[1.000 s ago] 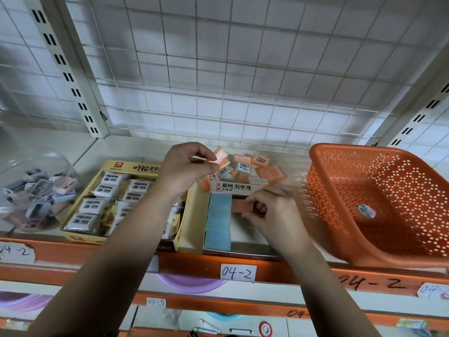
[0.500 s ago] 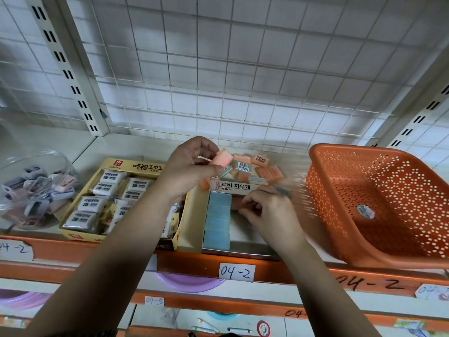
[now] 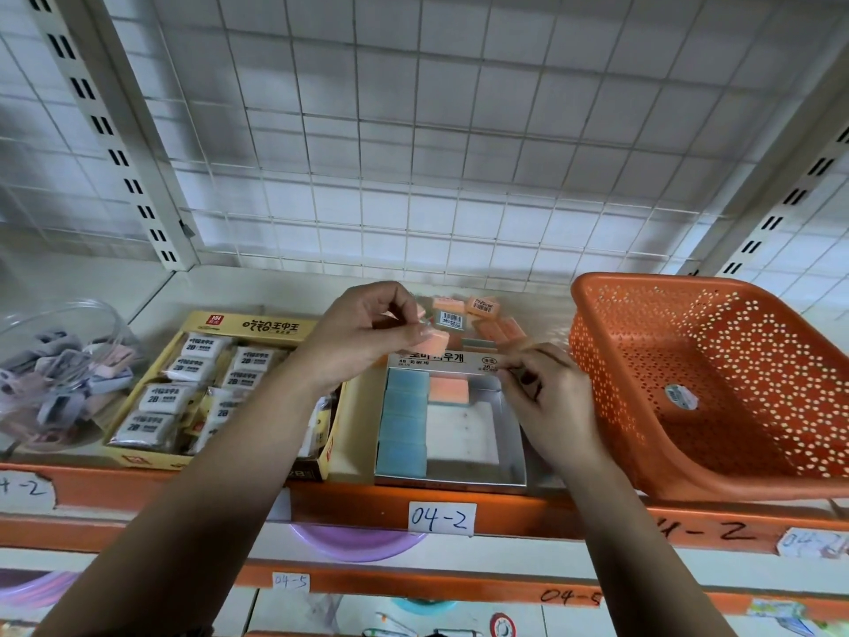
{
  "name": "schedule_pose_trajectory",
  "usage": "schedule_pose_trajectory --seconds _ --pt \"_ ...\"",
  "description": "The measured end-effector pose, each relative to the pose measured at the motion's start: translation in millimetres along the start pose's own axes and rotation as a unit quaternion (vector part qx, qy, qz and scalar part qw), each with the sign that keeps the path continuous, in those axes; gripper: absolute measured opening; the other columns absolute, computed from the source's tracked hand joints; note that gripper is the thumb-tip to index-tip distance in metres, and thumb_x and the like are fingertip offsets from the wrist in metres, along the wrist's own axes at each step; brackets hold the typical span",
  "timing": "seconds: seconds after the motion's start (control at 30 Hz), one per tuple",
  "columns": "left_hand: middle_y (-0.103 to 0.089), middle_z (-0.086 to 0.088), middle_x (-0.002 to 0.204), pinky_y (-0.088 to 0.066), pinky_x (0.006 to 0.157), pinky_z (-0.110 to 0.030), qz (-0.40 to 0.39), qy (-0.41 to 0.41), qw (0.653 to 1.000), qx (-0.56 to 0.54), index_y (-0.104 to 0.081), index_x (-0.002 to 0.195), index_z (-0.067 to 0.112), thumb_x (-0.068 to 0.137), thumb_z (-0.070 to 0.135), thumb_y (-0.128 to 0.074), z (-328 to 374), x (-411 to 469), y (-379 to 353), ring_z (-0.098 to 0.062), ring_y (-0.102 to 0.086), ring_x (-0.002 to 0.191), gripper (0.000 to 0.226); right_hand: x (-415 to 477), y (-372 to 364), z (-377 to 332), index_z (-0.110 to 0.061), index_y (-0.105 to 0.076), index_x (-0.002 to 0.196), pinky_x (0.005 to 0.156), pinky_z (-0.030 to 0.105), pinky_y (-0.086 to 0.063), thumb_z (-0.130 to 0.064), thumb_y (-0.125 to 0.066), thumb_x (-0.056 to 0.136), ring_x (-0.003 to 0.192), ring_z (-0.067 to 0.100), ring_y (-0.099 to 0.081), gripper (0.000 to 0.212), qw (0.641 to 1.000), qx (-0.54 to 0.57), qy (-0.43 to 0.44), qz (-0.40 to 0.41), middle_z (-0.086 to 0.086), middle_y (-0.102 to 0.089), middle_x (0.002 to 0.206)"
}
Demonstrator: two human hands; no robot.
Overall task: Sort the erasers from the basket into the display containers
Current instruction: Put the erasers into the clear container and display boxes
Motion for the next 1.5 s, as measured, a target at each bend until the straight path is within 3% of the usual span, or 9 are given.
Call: schedule_pose_trajectory --seconds 0.13,0.3,0.43,0.7,0.9,1.03,1.2,1.37,1.5 --pt "-0.067 0.010 0.076 -0.049 0.072 -0.020 -0.056 -0.007 0.995 0.080 -0.067 0.079 0.013 0.073 0.006 -0.081 2 2 -10 -0.005 -0.060 0.074 0.017 -1 -5 3 -0.003 -0.071 0.086 0.076 0.010 -0.042 0.005 -0.071 0.075 0.083 0.019 -0.061 0.013 0.999 0.039 -0.028 -0.009 0.009 -0.066 0.088" --pt "-0.071 0.000 0.078 -0.054 0.070 -0.026 -0.117 0.025 0.975 0.189 -0.073 0.086 0.012 0.072 0.010 -0.084 8 -2 -34 -0.007 -0.063 0.069 0.019 -1 -6 4 -0.004 -0.071 0.088 0.076 0.014 -0.043 0.006 -0.070 0.077 0.084 0.018 -0.061 0.015 0.998 0.048 -0.042 -0.019 0.008 -0.066 0.090" --pt "-0.068 0.012 0.073 -0.047 0.061 -0.009 -0.161 0.024 0.942 0.295 -0.075 0.088 0.013 0.074 0.012 -0.082 5 -6 -45 0.009 -0.059 0.063 0.015 -2 -7 7 -0.006 -0.070 0.090 0.076 0.024 -0.047 0.004 -0.069 0.079 0.084 0.019 -0.061 0.015 0.997 0.053 -0.042 -0.029 0.007 -0.066 0.090" --pt "-0.071 0.015 0.087 -0.049 0.076 -0.020 -0.163 -0.031 0.875 0.454 -0.075 0.087 0.027 0.079 0.027 -0.079 1 -10 -44 0.004 -0.060 0.078 0.009 -4 -8 7 -0.009 -0.070 0.090 0.077 0.021 -0.047 0.004 -0.069 0.079 0.086 0.019 -0.062 0.017 0.995 0.074 -0.053 -0.030 0.006 -0.066 0.091" --pt "-0.056 0.018 0.082 -0.042 0.069 -0.019 -0.208 -0.085 0.856 0.466 -0.073 0.095 0.032 0.081 0.029 -0.075 3 -10 -54 0.005 -0.051 0.076 0.015 -3 -7 6 -0.006 -0.070 0.091 0.079 0.024 -0.045 0.007 -0.067 0.078 0.088 0.022 -0.061 0.019 0.997 0.066 -0.041 -0.032 0.009 -0.066 0.092" --pt "-0.054 0.013 0.093 -0.046 0.078 -0.031 -0.238 -0.095 0.837 0.484 -0.074 0.100 0.029 0.078 0.031 -0.077 2 -9 -58 -0.004 -0.051 0.089 0.022 -3 -7 6 -0.005 -0.070 0.094 0.080 0.019 -0.044 0.006 -0.067 0.078 0.088 0.022 -0.061 0.020 0.997 0.064 -0.041 -0.032 0.008 -0.066 0.093" --pt "-0.049 0.017 0.092 -0.026 0.066 -0.022 -0.225 -0.126 0.808 0.530 -0.072 0.105 0.034 0.080 0.036 -0.075 3 -6 -56 0.003 -0.037 0.086 0.025 -4 -6 5 -0.005 -0.070 0.093 0.080 0.026 -0.046 0.006 -0.067 0.077 0.089 0.022 -0.061 0.019 0.996 0.066 -0.040 -0.033 0.008 -0.066 0.093" --pt "-0.048 0.017 0.087 -0.029 0.064 -0.021 -0.224 -0.118 0.819 0.514 -0.071 0.104 0.035 0.081 0.037 -0.075 -3 -6 -54 0.003 -0.041 0.082 0.024 -4 -6 5 -0.005 -0.070 0.092 0.079 0.026 -0.046 0.006 -0.068 0.078 0.088 0.022 -0.061 0.018 0.996 0.063 -0.045 -0.038 0.008 -0.066 0.092" --pt "-0.054 0.017 0.086 -0.038 0.066 -0.014 -0.197 -0.093 0.880 0.422 -0.074 0.099 0.025 0.084 0.033 -0.073 9 1 -37 0.008 -0.048 0.076 0.018 -4 -5 3 -0.005 -0.070 0.090 0.076 0.013 -0.042 0.005 -0.069 0.079 0.086 0.014 -0.058 0.016 0.996 0.063 -0.052 -0.020 0.008 -0.065 0.092"
Point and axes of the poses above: each hand's wrist, its own x-axis towards the middle knuckle, its own y-axis out of the back of the hand, z = x × y, the point moved 1 cm from there along x, towards the middle knuckle
